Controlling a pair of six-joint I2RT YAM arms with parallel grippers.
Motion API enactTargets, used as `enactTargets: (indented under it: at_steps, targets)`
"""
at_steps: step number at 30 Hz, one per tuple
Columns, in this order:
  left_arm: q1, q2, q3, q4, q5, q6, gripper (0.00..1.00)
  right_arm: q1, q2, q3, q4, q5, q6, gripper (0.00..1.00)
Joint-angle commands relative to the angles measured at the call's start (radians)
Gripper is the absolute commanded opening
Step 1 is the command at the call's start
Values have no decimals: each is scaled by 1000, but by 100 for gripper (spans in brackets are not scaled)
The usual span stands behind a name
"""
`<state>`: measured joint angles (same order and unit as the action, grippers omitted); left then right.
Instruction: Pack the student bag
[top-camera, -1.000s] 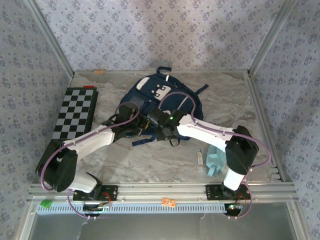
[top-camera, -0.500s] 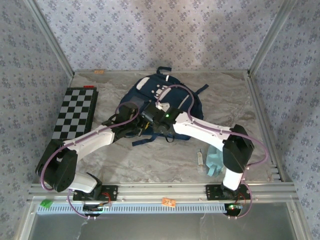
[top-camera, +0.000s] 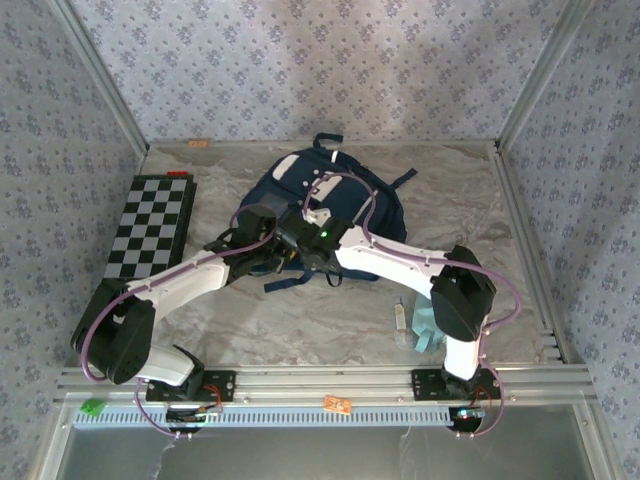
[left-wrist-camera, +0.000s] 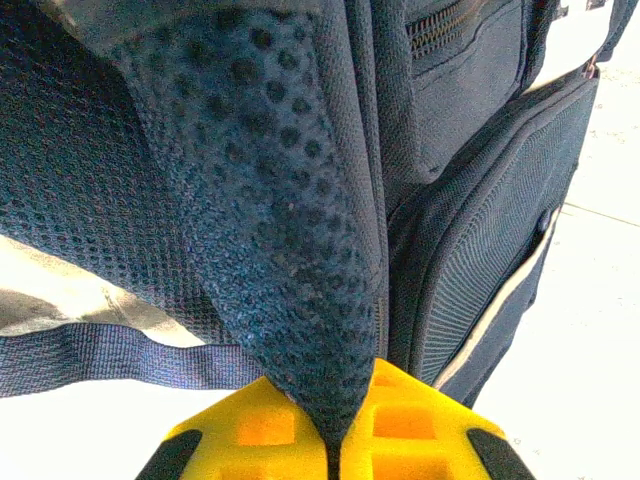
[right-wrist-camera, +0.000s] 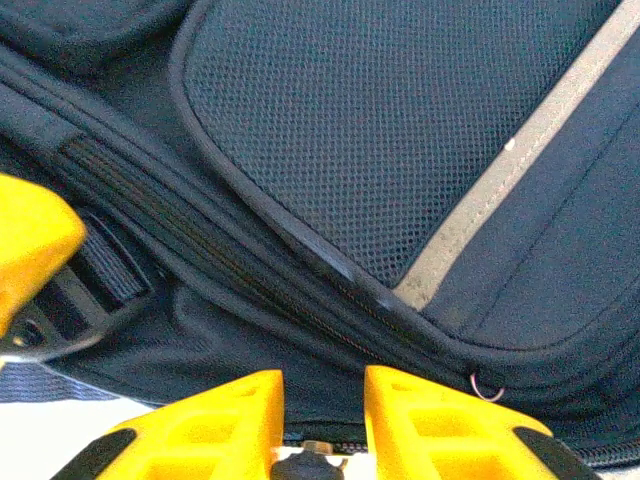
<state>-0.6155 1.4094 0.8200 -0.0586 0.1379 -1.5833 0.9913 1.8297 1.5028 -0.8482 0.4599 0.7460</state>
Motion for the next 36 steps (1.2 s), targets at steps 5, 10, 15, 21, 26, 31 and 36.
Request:
enactTargets:
  at_steps: [5, 10, 15, 21, 26, 31, 36]
  targets:
    - [0, -53, 14, 26, 0, 10, 0, 18, -138, -131, 4, 16, 35, 15]
    - [0, -48, 18, 19, -3, 13, 0, -14, -163, -167, 61, 6, 10, 10]
    - [41, -50, 20, 1, -9, 43, 0, 11, -216, -215, 51, 33, 12, 8]
    - [214, -44, 40, -43, 53, 151, 0, -74, -347, -410, 46, 105, -4, 5]
    - [315, 68, 164, -70, 169, 278, 0, -167, -438, -523, 189, 47, -108, 0]
    - [350, 227, 308, -22, 276, 408, 0, -109, -418, -512, 365, -78, -223, 0]
    - [412, 350, 475, -85, 331, 603, 12, -20, -381, -503, 555, -174, -211, 0]
